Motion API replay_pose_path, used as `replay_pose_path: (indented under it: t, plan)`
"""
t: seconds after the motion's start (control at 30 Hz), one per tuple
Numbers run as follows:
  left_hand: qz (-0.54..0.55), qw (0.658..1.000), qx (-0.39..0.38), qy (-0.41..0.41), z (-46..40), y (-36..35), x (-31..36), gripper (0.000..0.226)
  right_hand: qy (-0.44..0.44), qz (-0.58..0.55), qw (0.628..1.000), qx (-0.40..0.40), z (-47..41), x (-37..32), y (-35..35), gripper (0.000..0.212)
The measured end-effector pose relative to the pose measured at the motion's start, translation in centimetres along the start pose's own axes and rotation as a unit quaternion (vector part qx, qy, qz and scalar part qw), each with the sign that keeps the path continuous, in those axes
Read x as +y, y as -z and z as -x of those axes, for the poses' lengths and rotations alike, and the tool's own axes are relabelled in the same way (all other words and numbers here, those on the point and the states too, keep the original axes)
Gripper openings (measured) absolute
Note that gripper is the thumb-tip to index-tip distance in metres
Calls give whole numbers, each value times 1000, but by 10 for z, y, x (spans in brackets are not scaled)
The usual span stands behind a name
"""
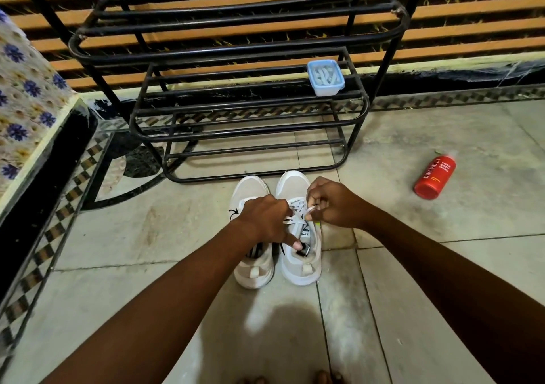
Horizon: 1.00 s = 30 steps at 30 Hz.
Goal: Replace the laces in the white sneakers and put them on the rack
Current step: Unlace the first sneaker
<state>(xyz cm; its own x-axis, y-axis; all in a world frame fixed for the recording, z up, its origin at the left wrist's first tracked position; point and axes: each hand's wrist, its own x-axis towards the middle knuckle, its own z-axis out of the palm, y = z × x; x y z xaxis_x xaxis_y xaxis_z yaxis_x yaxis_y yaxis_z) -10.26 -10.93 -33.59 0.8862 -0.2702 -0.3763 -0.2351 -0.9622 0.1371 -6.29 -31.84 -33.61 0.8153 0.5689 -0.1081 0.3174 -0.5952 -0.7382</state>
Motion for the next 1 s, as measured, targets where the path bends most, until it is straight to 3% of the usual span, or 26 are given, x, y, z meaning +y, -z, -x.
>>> replay_pose_path:
  t: [0.07, 0.23, 0.4, 0.53, 0.6, 0.7, 0.77, 0.9, 1.0]
  plan:
    - [0, 1000, -4, 2, 1, 0, 0, 83, 14, -37, 999, -4, 0, -1, -8, 17]
    - [17, 1000, -10, 23, 1, 1, 0, 76, -68, -167, 983, -35, 1, -6, -18, 20]
    - [25, 999, 5, 36, 0, 5, 2, 99, -114, -372, 914, -116, 5, -1, -3, 14]
    - [14, 999, -3, 32, 0, 7, 5, 93, -141, -430, 886, -106, 8, 3, -9, 17]
    - [13, 999, -6, 31, 1, 10, 6, 86, -169, -394, 898, -93, 3, -3, -8, 19]
    - [8, 999, -12, 35, 3, 12, 8, 83, -152, -108, 980, -71, -14, -15, -3, 31]
    - [4, 999, -12, 34, 4, 12, 8, 81, -133, 23, 988, -69, -21, -24, -4, 22]
    - [7, 999, -13, 31, 5, 14, 10, 82, -176, -26, 981, -78, -23, -18, 0, 18]
    - [3, 999, -16, 29, 8, 17, 14, 80, -176, 27, 982, -69, -24, -9, 1, 30]
